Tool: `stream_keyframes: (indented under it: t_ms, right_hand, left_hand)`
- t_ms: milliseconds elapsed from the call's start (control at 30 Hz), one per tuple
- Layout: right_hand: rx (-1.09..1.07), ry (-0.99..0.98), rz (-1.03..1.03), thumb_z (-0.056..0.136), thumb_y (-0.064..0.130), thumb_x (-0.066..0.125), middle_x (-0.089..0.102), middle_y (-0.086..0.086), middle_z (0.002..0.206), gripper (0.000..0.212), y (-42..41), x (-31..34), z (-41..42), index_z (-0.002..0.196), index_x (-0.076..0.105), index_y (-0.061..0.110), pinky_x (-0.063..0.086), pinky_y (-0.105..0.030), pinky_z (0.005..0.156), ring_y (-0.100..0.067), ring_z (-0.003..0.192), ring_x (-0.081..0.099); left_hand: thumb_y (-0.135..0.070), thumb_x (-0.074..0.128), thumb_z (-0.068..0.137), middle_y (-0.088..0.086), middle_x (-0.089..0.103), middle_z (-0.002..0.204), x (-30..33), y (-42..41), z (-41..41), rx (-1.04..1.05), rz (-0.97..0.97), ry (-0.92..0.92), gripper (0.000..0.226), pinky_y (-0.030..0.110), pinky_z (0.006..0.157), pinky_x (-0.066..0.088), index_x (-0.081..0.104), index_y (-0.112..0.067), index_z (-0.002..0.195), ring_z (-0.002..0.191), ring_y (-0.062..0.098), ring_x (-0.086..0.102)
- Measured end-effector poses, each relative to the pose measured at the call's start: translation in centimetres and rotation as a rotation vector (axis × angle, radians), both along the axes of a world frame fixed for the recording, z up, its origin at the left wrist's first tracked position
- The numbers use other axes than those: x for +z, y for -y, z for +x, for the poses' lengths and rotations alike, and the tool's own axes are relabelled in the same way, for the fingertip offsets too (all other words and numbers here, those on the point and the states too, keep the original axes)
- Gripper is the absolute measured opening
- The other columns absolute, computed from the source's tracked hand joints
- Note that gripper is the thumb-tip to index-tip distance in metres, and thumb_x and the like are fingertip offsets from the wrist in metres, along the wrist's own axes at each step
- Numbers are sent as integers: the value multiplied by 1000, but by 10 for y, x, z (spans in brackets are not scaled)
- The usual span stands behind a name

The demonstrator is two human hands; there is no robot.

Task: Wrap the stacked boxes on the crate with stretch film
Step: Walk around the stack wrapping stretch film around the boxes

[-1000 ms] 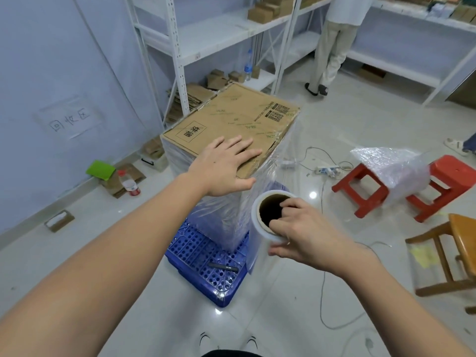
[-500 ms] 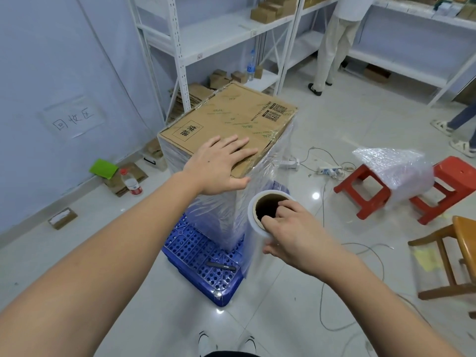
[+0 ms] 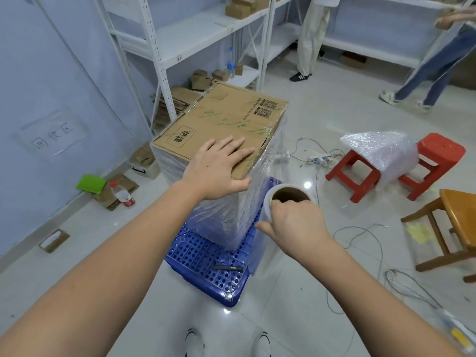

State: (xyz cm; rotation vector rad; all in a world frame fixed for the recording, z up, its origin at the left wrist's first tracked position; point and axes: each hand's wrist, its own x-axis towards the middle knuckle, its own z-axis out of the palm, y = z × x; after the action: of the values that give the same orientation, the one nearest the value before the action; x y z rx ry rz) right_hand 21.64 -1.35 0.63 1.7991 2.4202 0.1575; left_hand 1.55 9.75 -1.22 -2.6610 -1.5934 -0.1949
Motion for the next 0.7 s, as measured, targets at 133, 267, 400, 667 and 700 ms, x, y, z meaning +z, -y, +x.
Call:
stream_keyframes:
  t_ms: [133, 267, 400, 667, 700]
  right_hand:
    - [-82, -4, -10, 93, 48, 55, 47, 6, 69, 32, 3, 1, -6, 86, 40, 21, 36, -36, 80, -21, 69, 51]
    - [-168, 1, 50, 85, 20, 56, 60, 4, 70, 22, 7, -8, -14, 87, 34, 21, 36, -34, 91, -23, 70, 56]
    - [-256, -28, 115, 83, 62, 55, 57, 6, 60, 44, 4, -15, -26, 77, 36, 23, 39, -35, 94, -20, 64, 58]
    - [-280, 12, 231, 85, 75, 47, 41, 8, 51, 54, -5, -26, -33, 69, 45, 23, 27, -32, 77, -19, 56, 51]
    - [-263, 2, 260, 84, 71, 52, 40, 8, 49, 52, -4, -27, -28, 66, 45, 23, 26, -31, 75, -19, 54, 48]
  left_hand:
    - [-81, 31, 88, -8, 12, 173, 1, -1, -2, -24, -38, 9, 84, 47, 129, 8, 18, -44, 162, 159, 17, 9]
    - [-98, 31, 77, -7, 4, 174, 5, -6, -6, -61, -135, 17, 104, 50, 129, 3, 13, -43, 163, 160, 18, 3]
    - [-90, 66, 61, -4, 5, 174, 21, -18, -17, -187, -335, 81, 125, 50, 129, -2, 20, -36, 164, 160, 20, 1]
    - [-84, 56, 81, -9, 6, 173, 13, -45, -57, -456, -122, -67, 104, 42, 130, 7, 11, -41, 164, 159, 11, 6]
    - [-84, 52, 82, -9, 4, 173, 11, -45, -56, -458, -122, -80, 102, 42, 130, 4, 8, -41, 164, 159, 11, 3]
